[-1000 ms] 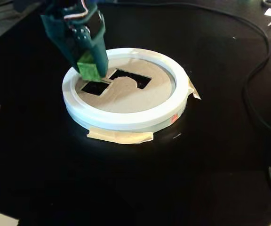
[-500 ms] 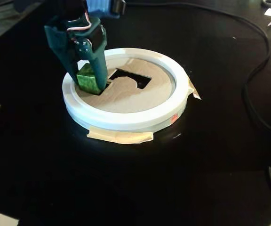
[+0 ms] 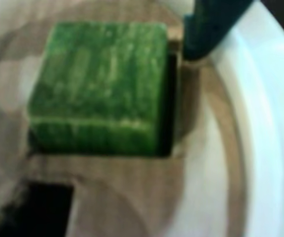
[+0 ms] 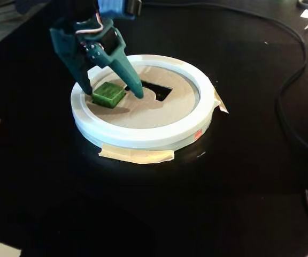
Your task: Pick up the square block and drop it in corresponding square shaped hole
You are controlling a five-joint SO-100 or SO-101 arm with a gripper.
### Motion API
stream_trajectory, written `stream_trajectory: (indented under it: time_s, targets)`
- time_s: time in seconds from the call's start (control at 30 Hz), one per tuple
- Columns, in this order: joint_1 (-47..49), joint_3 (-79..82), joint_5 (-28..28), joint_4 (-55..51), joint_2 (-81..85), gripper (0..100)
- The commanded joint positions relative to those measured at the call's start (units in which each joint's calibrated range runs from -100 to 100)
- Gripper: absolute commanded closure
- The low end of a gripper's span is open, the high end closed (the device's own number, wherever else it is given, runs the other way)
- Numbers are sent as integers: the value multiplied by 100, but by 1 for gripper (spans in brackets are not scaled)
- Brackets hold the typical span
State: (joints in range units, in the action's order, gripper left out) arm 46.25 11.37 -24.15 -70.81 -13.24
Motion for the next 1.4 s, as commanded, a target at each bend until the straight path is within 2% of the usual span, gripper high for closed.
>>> stream_trajectory:
  time_s: [0.0,0.23,0.37,0.57,0.6,0.8,0.93,1.1,1.37]
  targets:
    - [106,-53,-15,-220,1149,5]
    - [-131,-17,49,-1414,2520,5]
    - [-880,20,303,-1996,3263,5]
    - [-2977,1295,987,-1916,4454,5]
    - [-3639,1795,1114,-1846,4866,5]
    - [-5250,3908,1470,-852,7061,5]
    - [-5412,5557,1519,-371,9103,5]
    - [-5412,7087,1524,-260,11038,5]
    - [-5424,7679,1529,-240,11324,5]
